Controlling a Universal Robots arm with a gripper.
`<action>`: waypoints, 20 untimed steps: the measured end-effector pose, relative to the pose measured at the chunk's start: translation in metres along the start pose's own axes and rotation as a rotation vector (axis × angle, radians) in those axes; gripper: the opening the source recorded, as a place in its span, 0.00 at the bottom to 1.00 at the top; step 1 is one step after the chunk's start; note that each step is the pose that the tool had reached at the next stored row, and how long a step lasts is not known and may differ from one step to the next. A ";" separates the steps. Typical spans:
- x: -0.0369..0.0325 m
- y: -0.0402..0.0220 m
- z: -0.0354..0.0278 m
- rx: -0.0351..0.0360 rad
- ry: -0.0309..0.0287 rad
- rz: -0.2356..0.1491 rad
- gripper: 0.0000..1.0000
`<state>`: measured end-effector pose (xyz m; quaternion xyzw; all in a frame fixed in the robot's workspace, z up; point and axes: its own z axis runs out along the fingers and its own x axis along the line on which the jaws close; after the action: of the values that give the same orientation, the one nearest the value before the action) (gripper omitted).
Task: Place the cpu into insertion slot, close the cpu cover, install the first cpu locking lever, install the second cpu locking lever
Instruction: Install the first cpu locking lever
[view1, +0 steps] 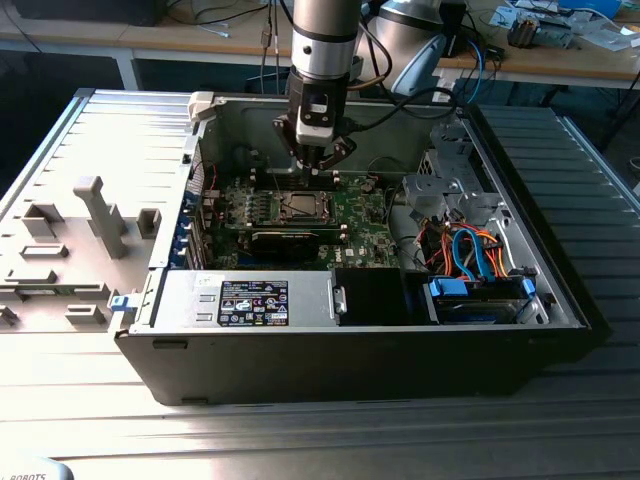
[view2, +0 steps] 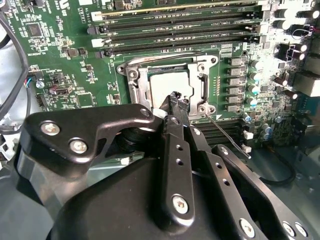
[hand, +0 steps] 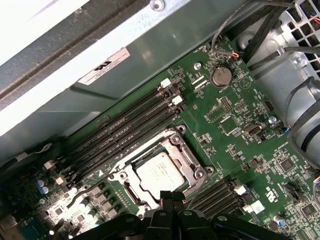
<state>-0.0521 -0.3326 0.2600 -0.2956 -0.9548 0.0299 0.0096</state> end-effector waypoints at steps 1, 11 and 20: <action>0.0000 0.0000 0.0000 0.0000 -0.0002 -0.002 0.11; 0.0000 0.0000 0.0000 0.0000 -0.0020 -0.032 0.11; 0.0000 0.0000 0.0000 0.0001 -0.0037 -0.058 0.11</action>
<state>-0.0521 -0.3326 0.2600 -0.2675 -0.9630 0.0301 0.0087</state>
